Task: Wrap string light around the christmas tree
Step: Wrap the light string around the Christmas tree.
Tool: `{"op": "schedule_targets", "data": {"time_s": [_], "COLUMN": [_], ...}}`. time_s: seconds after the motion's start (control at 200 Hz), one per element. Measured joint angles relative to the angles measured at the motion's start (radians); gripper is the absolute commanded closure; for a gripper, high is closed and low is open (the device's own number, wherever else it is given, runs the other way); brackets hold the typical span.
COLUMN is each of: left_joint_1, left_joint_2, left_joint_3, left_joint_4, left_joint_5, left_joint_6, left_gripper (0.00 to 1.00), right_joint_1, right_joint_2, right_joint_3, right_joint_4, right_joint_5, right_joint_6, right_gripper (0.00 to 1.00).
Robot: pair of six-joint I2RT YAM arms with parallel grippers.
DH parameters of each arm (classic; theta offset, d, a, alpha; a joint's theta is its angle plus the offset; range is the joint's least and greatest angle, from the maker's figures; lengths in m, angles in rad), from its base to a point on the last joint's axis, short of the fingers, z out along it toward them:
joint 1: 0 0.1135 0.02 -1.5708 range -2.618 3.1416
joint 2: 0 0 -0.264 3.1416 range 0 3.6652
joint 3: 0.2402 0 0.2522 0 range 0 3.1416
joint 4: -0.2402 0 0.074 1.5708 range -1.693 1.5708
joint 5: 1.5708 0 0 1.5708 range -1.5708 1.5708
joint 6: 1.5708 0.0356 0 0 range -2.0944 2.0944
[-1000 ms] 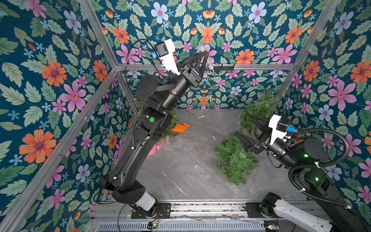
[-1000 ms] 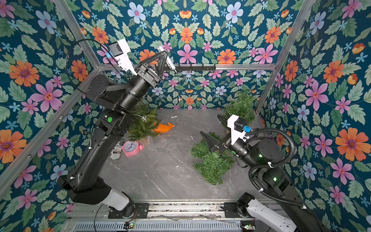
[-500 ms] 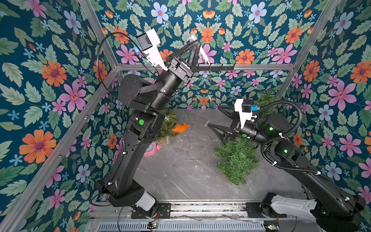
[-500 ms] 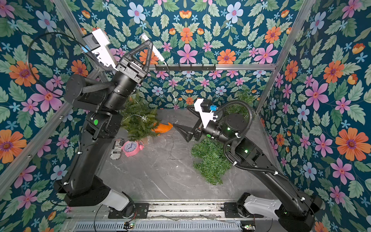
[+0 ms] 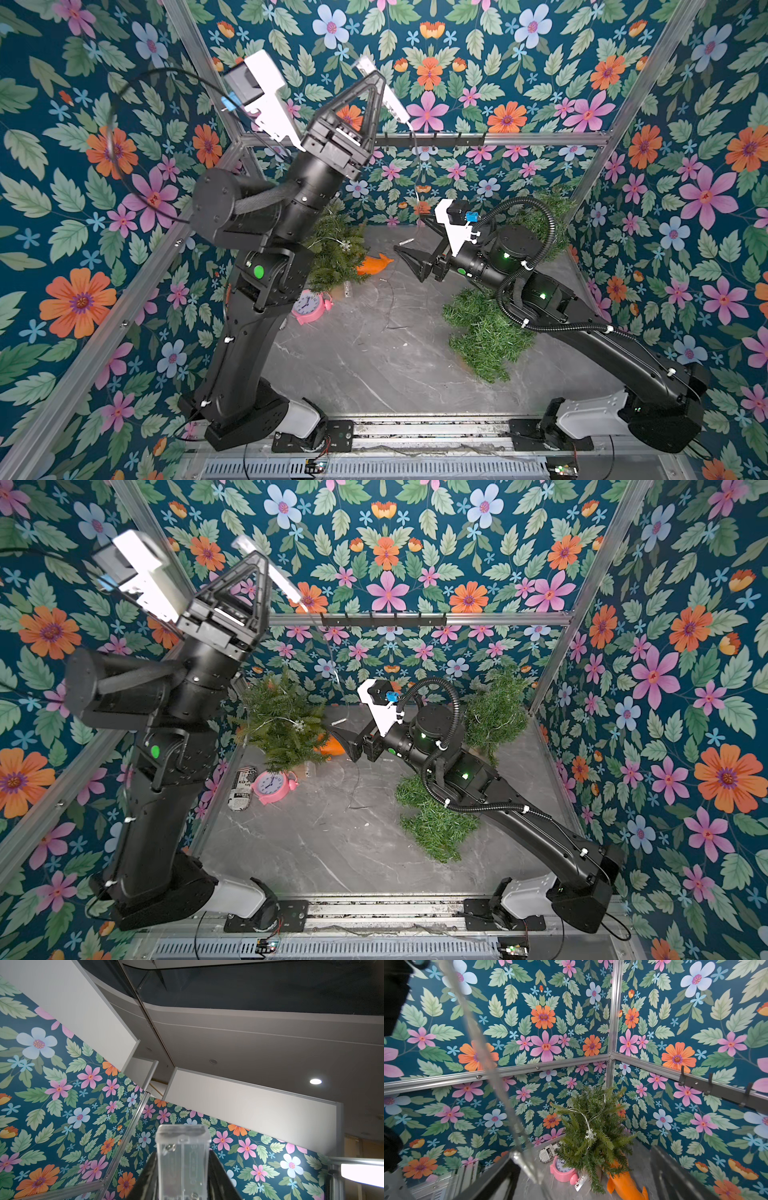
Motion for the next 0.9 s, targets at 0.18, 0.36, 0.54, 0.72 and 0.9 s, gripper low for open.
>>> {"op": "schedule_targets", "data": {"time_s": [0.18,0.36,0.54,0.72,0.9], "left_joint_1": [0.000,0.000,0.000,0.000,0.000], "left_joint_2": [-0.077,-0.146,-0.241,-0.355,-0.463], "left_joint_3": [-0.056,-0.107,-0.150,-0.228,-0.358], "left_joint_4": [0.014,-0.005,-0.005,-0.025,-0.020], "left_joint_5": [0.000,-0.003,-0.010,-0.037,-0.053], "left_joint_6": [0.000,-0.001,-0.004,-0.004,-0.007], "left_gripper": [1.00,1.00,1.00,1.00,1.00], "right_joint_1": [0.017,0.018,0.018,-0.031,-0.103], "right_joint_2": [0.066,0.113,0.161,0.206,0.236], "right_joint_3": [0.045,0.093,0.156,0.258,0.328], "right_joint_4": [0.000,-0.008,-0.005,-0.009,-0.013], "right_joint_5": [0.081,0.191,0.300,0.354,0.383], "right_joint_6": [-0.013,-0.027,-0.069,-0.091,-0.061], "right_gripper": [0.28,0.40,0.41,0.46,0.48]}}
